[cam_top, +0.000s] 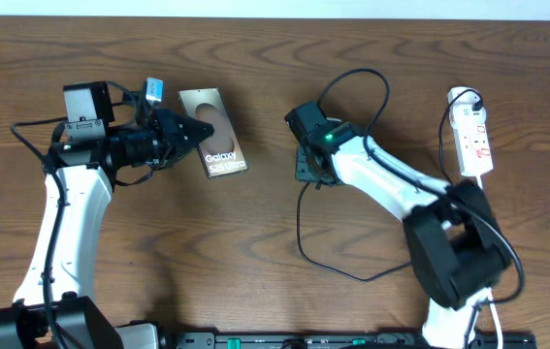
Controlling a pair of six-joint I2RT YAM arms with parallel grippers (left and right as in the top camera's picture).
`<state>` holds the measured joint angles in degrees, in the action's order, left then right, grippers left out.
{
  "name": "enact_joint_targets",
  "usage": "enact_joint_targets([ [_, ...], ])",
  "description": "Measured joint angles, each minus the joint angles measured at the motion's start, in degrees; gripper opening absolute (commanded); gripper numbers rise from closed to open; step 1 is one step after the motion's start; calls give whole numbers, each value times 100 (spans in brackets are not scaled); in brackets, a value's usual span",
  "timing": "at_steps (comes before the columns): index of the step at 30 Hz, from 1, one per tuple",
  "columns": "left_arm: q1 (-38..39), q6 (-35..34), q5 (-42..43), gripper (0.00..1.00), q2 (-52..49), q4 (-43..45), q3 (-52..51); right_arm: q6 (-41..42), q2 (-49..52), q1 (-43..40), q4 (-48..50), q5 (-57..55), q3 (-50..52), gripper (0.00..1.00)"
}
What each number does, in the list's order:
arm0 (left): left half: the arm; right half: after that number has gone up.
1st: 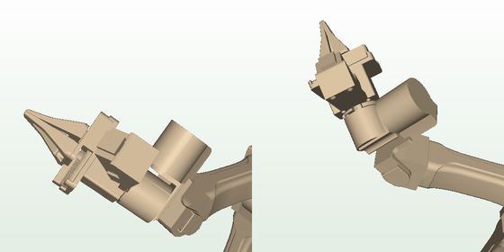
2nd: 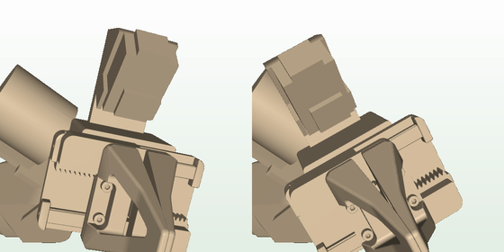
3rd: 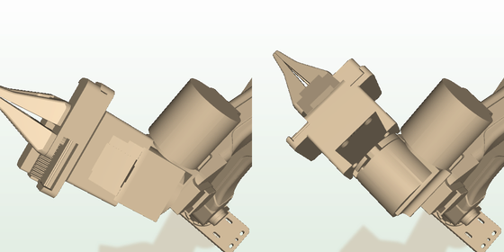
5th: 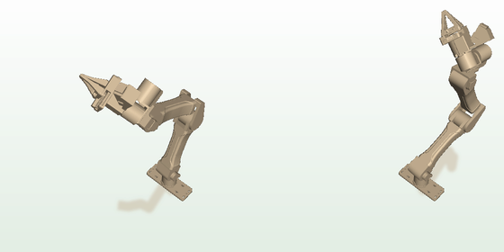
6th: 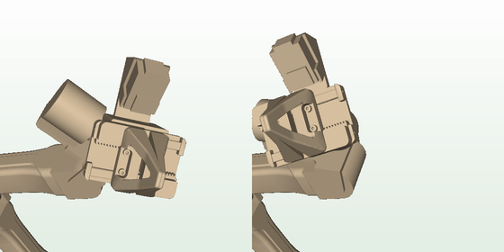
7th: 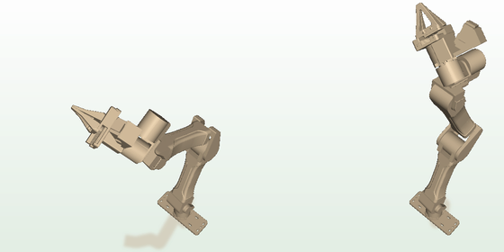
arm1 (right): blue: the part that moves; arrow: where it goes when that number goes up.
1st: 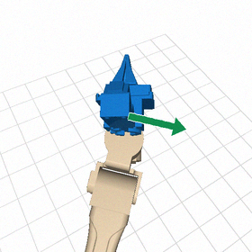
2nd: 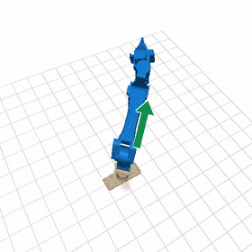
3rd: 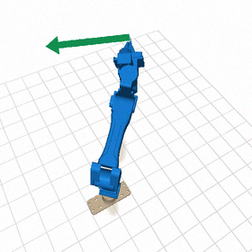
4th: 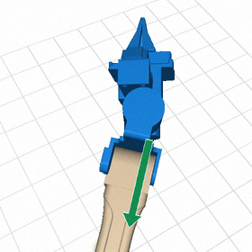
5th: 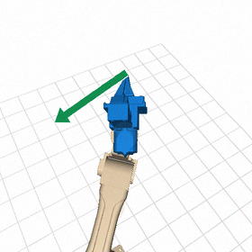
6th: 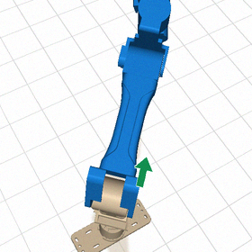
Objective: Plug charger to phone and switch on socket
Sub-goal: 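Lower the right gripper and grasp the cable's USB-C plug end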
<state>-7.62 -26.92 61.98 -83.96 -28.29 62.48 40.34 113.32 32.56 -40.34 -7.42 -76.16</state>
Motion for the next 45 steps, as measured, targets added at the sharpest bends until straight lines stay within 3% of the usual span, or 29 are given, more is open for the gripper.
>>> enact_joint_targets([
  [9, 0, 22, -238, 7, 0, -317, 0, 98, 291, -269, 199, 28, -28, 34],
  [14, 0, 22, -238, 7, 0, -319, 0, 127, 295, -505, 328, 105, -28, 22],
  [21, 0, 22, -240, 7, 0, -319, 0, 136, 297, -616, 289, 404, -39, 21],
  [26, 0, 22, -243, 7, 2, -319, 0, 140, 297, -564, 271, 433, -39, 10],
  [29, 0, 22, -245, 7, 0, -319, 0, 151, 297, -566, 269, 466, -39, 17],
  [33, 0, 22, -256, 7, 0, -319, 0, 151, 297, -590, 284, 531, -46, 20],
  [45, 0, 22, -256, 7, 0, -319, 0, 157, 297, -623, 354, 555, -50, 18],
])
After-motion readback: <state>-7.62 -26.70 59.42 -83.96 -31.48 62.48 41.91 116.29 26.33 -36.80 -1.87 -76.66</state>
